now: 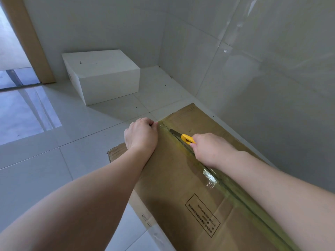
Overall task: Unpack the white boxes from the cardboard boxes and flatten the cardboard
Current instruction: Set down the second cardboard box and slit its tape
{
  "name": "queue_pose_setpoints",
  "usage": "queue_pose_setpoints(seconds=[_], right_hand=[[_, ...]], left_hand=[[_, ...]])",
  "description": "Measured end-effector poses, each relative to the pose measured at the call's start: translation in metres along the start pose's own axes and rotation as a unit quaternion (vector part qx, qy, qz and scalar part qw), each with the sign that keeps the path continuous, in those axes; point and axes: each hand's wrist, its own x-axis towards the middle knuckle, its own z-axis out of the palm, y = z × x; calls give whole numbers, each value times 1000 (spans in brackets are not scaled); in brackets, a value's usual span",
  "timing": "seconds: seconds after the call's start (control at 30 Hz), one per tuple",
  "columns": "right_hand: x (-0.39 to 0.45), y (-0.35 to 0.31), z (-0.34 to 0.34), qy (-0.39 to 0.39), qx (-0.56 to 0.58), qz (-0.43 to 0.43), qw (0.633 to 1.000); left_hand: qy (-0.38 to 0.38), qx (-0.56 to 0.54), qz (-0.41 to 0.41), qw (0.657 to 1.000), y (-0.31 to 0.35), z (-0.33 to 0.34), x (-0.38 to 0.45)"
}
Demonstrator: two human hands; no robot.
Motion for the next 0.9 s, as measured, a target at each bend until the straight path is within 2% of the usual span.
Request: queue_pose_setpoints(seconds=[0.67, 0.73, 0.8, 0.87, 0.9], right_hand=[[-36, 20, 6, -30, -10, 16, 999], [-41, 23, 7, -32, -8, 18, 999], [-45, 25, 8, -31, -3, 20, 999], [-49, 27, 9, -30, 1, 23, 999], [-51, 28, 9, -30, 2, 24, 999]], left_hand=[[30, 37, 36, 998, -2, 1, -4], [31, 59, 87, 994, 0, 2, -8], [10, 91, 213, 973, 2, 5, -12], [-57, 119, 326, 936, 4, 9, -17], [-95, 130, 355, 921, 5, 11, -18]])
